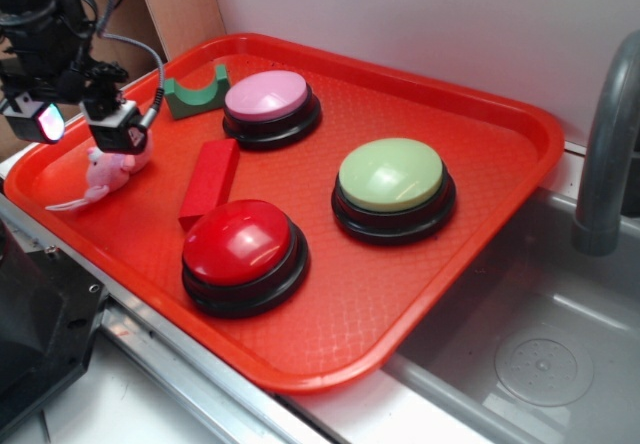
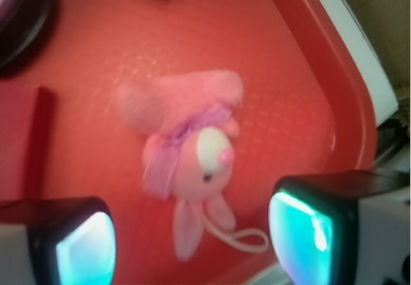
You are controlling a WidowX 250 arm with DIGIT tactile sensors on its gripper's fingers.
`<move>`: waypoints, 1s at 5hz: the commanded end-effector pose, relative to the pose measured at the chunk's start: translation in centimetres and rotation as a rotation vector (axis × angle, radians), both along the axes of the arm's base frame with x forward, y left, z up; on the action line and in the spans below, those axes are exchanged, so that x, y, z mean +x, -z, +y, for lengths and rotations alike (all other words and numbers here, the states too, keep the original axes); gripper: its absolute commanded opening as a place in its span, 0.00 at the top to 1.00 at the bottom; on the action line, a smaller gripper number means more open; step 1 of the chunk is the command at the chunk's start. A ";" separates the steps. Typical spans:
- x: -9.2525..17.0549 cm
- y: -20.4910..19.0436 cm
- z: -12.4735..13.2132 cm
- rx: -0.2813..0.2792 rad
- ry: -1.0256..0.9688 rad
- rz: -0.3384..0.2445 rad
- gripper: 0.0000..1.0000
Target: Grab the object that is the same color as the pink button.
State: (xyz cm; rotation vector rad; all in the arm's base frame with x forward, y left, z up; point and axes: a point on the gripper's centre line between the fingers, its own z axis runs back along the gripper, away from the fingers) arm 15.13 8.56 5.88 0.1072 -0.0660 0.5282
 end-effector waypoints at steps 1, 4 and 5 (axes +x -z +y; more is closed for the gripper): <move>0.7 1.9 2.0 -0.005 -0.040 -0.037 0.00; 0.5 3.8 2.4 -0.065 -0.031 -0.073 1.00; 0.5 4.0 2.2 -0.066 -0.029 -0.076 1.00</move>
